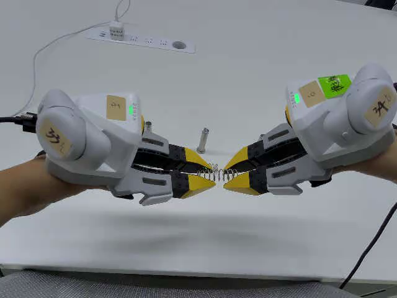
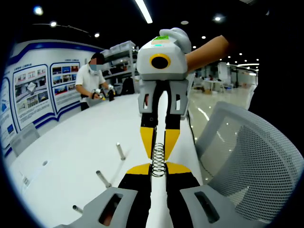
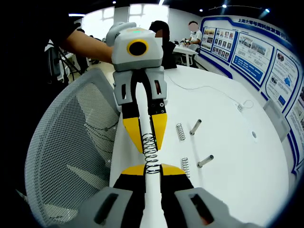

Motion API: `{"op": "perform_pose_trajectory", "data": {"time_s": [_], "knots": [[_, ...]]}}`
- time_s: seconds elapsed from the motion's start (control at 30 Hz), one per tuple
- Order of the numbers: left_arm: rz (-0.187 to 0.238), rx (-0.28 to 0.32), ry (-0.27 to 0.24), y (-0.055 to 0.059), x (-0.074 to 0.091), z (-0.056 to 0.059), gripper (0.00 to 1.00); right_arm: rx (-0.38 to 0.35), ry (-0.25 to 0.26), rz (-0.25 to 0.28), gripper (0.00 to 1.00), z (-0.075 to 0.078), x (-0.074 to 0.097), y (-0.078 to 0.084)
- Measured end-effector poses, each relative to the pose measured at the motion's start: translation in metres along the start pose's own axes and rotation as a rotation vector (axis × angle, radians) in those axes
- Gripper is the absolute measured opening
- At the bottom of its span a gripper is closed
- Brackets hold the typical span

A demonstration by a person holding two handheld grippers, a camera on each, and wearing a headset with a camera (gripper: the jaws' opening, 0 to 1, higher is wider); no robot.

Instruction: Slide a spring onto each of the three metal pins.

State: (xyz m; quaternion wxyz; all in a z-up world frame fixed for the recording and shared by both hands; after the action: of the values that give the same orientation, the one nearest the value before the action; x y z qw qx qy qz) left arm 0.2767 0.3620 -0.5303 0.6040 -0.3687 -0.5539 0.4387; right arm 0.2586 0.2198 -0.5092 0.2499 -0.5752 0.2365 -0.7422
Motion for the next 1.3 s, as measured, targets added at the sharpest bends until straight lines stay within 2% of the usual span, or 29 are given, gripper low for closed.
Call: {"op": "perform_pose_trajectory", "data": {"time_s": [0.2, 0.43, 0.87, 1.0, 1.17, 1.3], "knots": [[0.002, 0.0, 0.005, 0.0, 0.003, 0.0, 0.09, -0.03, -0.005, 0.042, 0.11, 0.001, 0.006, -0.007], [-0.023, -0.02, -0.001, 0.002, 0.003, 0.001, 0.09, -0.048, -0.015, 0.076, 0.11, 0.001, 0.007, -0.013], [-0.008, -0.035, -0.019, 0.003, 0.004, 0.004, 0.09, -0.102, -0.016, 0.169, 0.11, 0.003, 0.01, -0.026], [-0.001, -0.014, -0.03, 0.003, 0.004, 0.003, 0.09, -0.11, -0.005, 0.185, 0.11, 0.005, 0.009, -0.028], [0.015, 0.011, -0.028, 0.002, 0.005, 0.003, 0.09, -0.146, 0.001, 0.238, 0.11, 0.007, 0.008, -0.033], [0.015, 0.027, -0.033, 0.004, 0.004, 0.003, 0.1, -0.145, -0.001, 0.239, 0.11, 0.009, 0.005, -0.035]]}}
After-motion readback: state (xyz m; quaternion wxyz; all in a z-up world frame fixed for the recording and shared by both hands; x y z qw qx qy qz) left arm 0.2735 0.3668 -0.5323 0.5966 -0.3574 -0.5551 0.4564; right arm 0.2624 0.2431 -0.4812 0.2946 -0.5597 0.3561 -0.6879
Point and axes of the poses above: the centre of the closed fingertips' face, and the gripper's own axes: x roughly backward along the fingers, z roughly to its right, y roughly out of its underside, the point moved 9 cm from there along x, roughly backward along the fingers, and after that the axes turned 12 degrees about x, right-handed, at the moved point
